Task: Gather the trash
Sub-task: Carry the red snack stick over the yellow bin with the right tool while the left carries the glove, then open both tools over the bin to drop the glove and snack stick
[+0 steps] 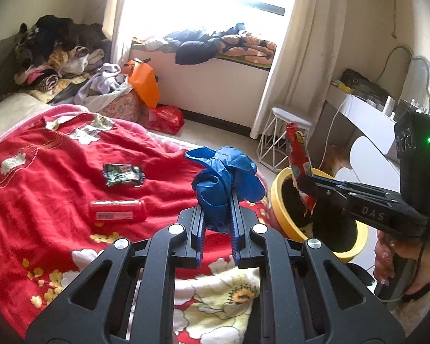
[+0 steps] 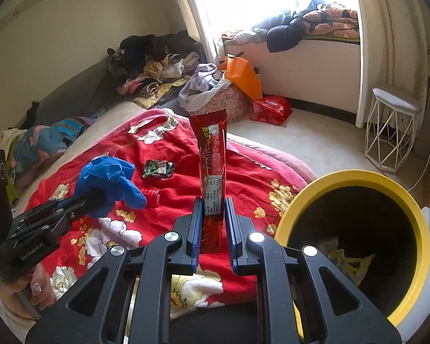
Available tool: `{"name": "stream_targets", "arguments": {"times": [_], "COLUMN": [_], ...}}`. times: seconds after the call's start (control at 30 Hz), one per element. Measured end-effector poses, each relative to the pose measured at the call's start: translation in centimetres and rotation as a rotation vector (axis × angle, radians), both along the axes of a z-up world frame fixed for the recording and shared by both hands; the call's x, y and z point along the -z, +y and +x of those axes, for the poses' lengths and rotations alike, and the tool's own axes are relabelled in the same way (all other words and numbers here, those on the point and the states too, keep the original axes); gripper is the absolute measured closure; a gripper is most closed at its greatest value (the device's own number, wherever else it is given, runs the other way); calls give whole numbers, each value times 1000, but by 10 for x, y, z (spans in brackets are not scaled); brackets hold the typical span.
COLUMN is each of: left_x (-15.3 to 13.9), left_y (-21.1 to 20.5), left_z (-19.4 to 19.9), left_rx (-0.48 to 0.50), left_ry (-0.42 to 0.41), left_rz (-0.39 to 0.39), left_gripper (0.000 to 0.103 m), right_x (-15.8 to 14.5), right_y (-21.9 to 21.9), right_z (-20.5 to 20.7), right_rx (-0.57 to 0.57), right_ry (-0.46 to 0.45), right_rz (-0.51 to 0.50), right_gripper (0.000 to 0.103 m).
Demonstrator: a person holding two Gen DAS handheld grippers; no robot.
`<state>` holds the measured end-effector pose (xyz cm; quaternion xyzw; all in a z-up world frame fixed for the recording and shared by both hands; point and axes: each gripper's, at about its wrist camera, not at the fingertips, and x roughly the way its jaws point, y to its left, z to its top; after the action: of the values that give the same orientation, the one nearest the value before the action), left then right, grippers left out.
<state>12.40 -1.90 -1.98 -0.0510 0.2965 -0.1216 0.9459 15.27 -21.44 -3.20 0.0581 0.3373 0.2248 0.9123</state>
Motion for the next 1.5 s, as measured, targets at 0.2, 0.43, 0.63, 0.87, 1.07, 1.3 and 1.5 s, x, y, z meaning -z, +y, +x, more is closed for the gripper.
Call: {"name": "stream_targets", "arguments": {"times": [0.2, 0.43, 0.63, 0.87, 1.07, 1.3, 1.5], "left_x": [-1, -2, -1, 4, 9, 16, 24], "left_y": [-16, -37, -55, -78, -105, -134, -153], "left_z": [0, -2, -3, -1, 0, 5, 13], "left_rx": [29, 67, 103, 145, 195, 255, 285], "left_ry": [0, -6, -8, 1, 6, 16, 30], "left_rz": [8, 18, 27, 43, 54, 64, 76], "left_gripper": [93, 93, 93, 93, 93, 93, 93], "right_x": [-2, -2, -3, 3, 11, 23, 33], "right_y": [-16, -41, -61, -87, -106, -132, -150], "right_z": [-7, -10, -12, -10, -8, -8, -6], "right_rx": [29, 84, 135, 201, 264, 353, 398], "right_ry": [-4, -4, -13, -9, 1, 22, 45], "right_rz": [1, 24, 28, 27, 23, 8, 29], "right_gripper": [88, 88, 88, 88, 88, 88, 88]}}
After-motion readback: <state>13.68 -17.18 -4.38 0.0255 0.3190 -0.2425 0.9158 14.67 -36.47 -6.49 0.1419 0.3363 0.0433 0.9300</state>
